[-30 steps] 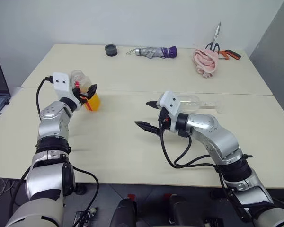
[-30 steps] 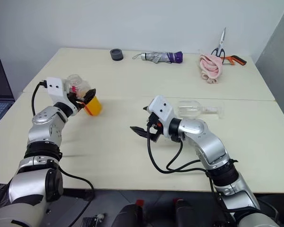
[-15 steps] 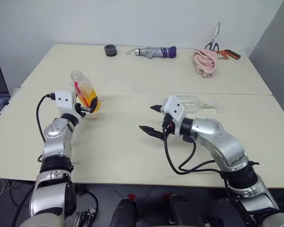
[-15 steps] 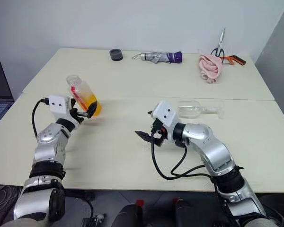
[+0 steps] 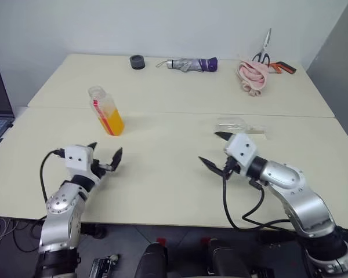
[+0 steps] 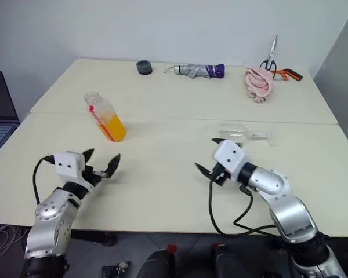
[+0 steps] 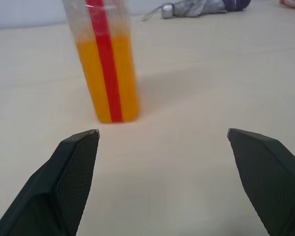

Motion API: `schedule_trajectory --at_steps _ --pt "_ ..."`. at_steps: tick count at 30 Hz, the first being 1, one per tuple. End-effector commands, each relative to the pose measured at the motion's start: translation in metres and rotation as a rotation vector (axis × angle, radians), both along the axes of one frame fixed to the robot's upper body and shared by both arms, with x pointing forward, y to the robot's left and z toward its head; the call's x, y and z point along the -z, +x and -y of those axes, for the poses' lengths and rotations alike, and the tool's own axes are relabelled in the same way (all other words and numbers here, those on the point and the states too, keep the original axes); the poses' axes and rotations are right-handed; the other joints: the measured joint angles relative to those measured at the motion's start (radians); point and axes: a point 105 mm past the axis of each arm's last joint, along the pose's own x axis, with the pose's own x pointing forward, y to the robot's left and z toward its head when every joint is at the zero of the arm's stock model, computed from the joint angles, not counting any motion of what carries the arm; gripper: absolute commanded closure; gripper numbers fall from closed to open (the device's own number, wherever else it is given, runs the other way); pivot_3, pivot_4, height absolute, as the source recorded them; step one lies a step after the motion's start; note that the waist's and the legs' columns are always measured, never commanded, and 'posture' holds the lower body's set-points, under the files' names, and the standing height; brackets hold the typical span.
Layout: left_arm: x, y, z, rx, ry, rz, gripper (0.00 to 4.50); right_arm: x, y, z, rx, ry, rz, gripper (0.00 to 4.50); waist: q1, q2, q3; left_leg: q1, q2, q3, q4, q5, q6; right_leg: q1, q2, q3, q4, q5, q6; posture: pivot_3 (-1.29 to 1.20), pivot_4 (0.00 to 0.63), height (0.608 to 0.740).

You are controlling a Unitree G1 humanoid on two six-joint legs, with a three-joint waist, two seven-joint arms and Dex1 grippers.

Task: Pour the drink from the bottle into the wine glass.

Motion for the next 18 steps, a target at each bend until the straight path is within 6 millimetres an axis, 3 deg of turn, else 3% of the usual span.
schedule_trajectory --at_steps 1,4,7,9,18 --pt "-0.024 0.000 0.038 0.224 0.036 0.036 0.03 -0.011 0.012 0.030 0.144 -0.155 0.162 0.00 -0.001 0.000 0.000 0.000 0.000 0.000 0.000 0.000 0.000 0.000 0.001 0.000 0.000 0.000 0.000 0.00 0.150 0.740" --pt "-0.031 -0.001 0.060 0.439 0.066 -0.008 0.03 -0.006 0.030 0.046 0.237 -0.282 0.206 0.00 -0.005 0.000 0.000 0.002 0.001 0.002 0.000 0.001 -0.001 0.000 0.003 0.001 0.000 -0.002 0.004 0.00 0.150 0.740" --pt "-0.035 -0.001 0.070 0.574 0.094 -0.041 0.03 -0.002 0.044 0.053 0.274 -0.377 0.239 0.00 -0.015 0.000 0.000 0.003 0.002 0.003 -0.001 0.001 -0.001 0.000 0.005 0.003 0.001 -0.002 0.004 0.00 0.150 0.740" --pt "-0.038 0.000 0.078 0.666 0.128 -0.057 0.03 0.002 0.058 0.059 0.299 -0.529 0.311 0.00 -0.019 0.000 0.000 0.003 0.003 0.003 -0.001 0.001 -0.001 0.000 0.005 0.004 0.001 0.000 0.000 0.00 0.150 0.740" --pt "-0.045 0.004 0.105 0.816 0.200 -0.035 0.03 0.022 0.096 0.070 0.304 -0.901 0.492 0.00 -0.015 0.000 0.000 0.000 0.001 0.004 -0.001 0.001 -0.001 -0.002 0.004 0.003 0.000 0.000 -0.001 0.00 0.150 0.740"
